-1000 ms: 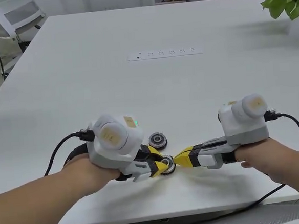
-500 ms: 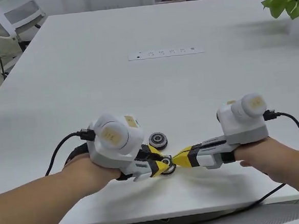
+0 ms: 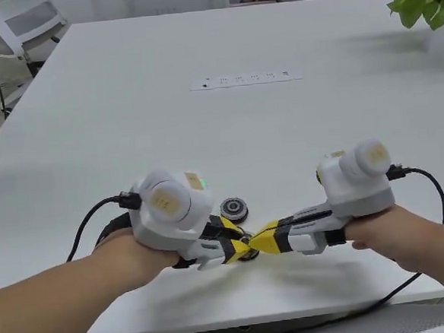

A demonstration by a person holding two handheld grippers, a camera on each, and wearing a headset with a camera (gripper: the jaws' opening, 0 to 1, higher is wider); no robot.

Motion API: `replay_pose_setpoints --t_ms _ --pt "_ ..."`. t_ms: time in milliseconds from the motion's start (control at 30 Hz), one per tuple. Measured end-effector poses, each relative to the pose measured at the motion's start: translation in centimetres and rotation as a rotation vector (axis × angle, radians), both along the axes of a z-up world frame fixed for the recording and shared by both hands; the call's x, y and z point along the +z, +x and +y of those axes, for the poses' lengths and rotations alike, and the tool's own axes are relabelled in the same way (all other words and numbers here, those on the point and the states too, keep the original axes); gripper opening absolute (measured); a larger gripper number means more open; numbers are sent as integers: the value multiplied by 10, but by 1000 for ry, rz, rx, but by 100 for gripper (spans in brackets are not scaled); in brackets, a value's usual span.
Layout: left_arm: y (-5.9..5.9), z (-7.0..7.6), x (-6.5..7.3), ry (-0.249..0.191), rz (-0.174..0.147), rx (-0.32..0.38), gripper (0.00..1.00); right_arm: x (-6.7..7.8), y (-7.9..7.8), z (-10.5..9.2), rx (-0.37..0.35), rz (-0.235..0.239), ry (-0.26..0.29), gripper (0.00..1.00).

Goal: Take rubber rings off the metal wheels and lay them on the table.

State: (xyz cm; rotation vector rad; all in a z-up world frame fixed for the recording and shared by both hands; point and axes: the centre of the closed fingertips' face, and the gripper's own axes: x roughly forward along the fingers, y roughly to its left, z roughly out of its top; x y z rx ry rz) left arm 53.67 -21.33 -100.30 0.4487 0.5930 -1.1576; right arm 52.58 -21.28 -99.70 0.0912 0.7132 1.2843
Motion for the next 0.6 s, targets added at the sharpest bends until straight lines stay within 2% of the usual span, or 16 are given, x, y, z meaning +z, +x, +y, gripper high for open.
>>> replay_pose_setpoints --t_ms 200,333,600 --pt "0 0 0 -3 -2 -1 13 5 5 -3 -34 -22 2 0" --pt "0 -1 0 -9 -2 0 13 2 0 -2 -22 -35 -17 0" --pt "0 -1 1 -12 -3 -6 14 2 4 -4 -17 -43 -20 0"
